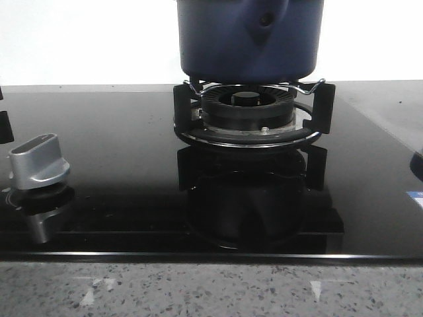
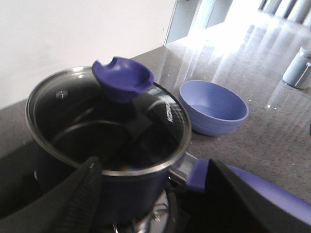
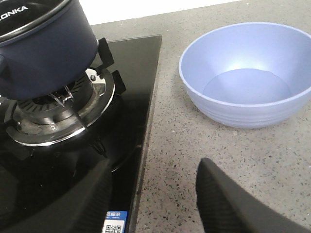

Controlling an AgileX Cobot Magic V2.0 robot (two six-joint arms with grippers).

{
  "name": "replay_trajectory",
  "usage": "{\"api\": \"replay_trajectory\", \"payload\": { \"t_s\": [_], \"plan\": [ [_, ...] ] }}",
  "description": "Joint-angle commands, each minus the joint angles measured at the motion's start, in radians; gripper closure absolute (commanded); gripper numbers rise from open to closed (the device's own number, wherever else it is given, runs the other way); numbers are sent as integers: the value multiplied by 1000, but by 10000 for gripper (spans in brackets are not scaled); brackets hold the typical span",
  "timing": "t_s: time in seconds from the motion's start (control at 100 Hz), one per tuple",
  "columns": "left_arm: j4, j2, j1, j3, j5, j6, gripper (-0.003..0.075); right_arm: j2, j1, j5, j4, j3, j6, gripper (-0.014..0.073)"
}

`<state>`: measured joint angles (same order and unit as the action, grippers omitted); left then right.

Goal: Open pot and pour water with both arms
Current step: 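Grasp the purple lid knob with the left gripper and lift the lid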

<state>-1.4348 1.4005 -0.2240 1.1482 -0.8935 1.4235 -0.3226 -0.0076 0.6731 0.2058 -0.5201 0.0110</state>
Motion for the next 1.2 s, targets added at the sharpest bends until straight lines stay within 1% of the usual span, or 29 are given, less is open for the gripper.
{"api": "replay_trajectory", "payload": {
  "t_s": [0.0,0.11,0.23,0.37,0.52,0.61,0.92,1.19],
  "plan": [
    [-74,45,-38,107,31,23,299,-17,1,-57,-3,-34,-11,238],
    [-72,126,-62,181,49,23,292,-17,1,-56,-3,-34,-11,238],
    [-72,202,-85,252,49,23,244,-17,1,-56,-3,-34,-11,238],
    [-70,273,-115,318,49,23,213,-17,1,-56,-3,-34,-11,238],
    [-57,321,-145,364,58,23,211,-17,1,-56,-3,-34,-11,238],
    [-52,335,-158,378,78,28,211,-17,1,-56,-3,-34,-11,238],
    [-52,354,-191,382,141,133,211,-17,1,-56,-3,-34,-11,238],
    [-76,381,-213,382,150,214,218,-17,1,-52,-3,-34,-11,238]
  ]
}}
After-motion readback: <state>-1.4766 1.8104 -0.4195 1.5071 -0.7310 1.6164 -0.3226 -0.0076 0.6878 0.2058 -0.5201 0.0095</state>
